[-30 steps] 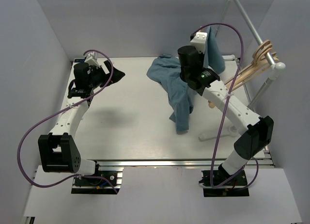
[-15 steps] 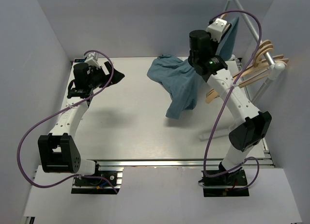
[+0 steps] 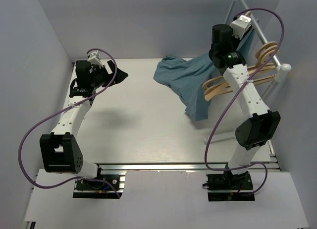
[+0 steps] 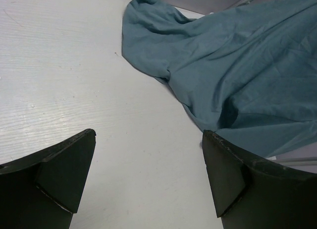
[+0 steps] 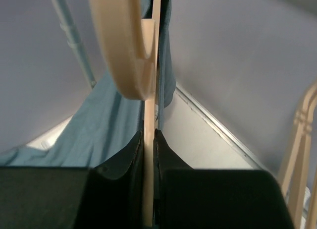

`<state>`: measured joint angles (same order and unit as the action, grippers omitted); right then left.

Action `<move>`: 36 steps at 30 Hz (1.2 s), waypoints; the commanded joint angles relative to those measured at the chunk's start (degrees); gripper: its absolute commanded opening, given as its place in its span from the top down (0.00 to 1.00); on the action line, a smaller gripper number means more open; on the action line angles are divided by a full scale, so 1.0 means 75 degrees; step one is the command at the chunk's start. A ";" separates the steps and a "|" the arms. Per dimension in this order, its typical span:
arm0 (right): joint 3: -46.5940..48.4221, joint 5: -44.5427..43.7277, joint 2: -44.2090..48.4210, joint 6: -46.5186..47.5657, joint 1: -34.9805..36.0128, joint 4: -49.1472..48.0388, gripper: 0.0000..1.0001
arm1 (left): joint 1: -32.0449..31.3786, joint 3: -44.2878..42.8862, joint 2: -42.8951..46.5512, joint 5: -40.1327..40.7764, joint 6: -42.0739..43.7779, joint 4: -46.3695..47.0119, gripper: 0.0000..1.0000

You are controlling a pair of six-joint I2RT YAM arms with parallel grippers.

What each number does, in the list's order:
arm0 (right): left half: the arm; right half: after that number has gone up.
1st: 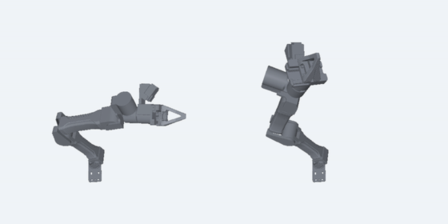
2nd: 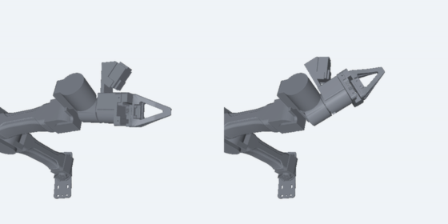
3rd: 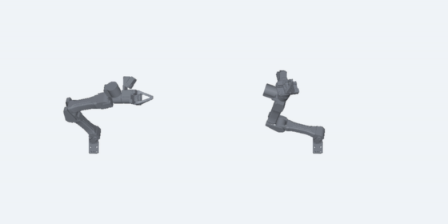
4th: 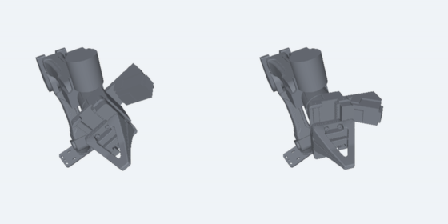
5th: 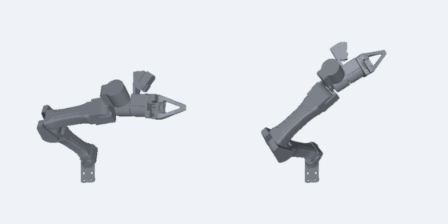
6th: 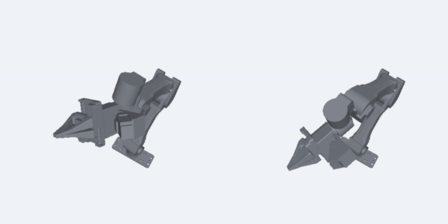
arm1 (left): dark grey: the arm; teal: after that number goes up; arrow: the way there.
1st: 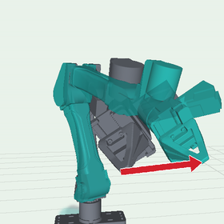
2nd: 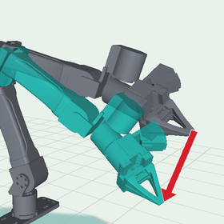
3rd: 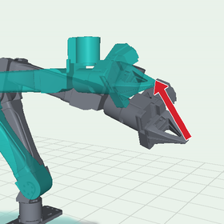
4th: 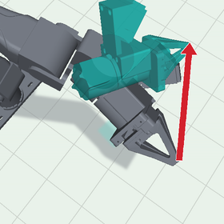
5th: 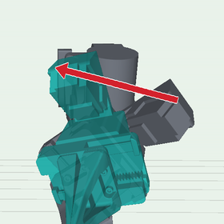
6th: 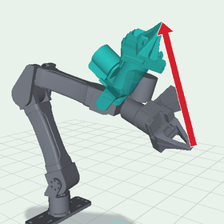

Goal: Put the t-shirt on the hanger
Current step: Place the hanger at the clothesline.

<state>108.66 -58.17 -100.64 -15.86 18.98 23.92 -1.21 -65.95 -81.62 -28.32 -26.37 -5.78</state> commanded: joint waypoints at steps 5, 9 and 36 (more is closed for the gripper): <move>0.1484 0.0278 -0.0596 -0.0380 -0.0784 -0.0040 1.00 | -0.0049 -0.0394 -0.0132 -0.0150 0.0071 0.0044 0.03; 0.1531 0.0701 -0.0772 -0.0803 -0.1218 0.0243 1.00 | -0.0061 -0.0464 -0.0214 -0.0103 0.0117 -0.0038 0.03; -0.0086 0.0539 0.0821 0.0825 0.0702 -0.1373 0.11 | -0.0096 -0.0417 -0.0356 -0.0209 0.0328 -0.0120 0.02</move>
<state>105.86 -49.30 -98.28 -13.23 23.22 18.24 -1.74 -67.70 -86.56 -29.34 -25.10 -6.13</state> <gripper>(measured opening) 0.893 0.979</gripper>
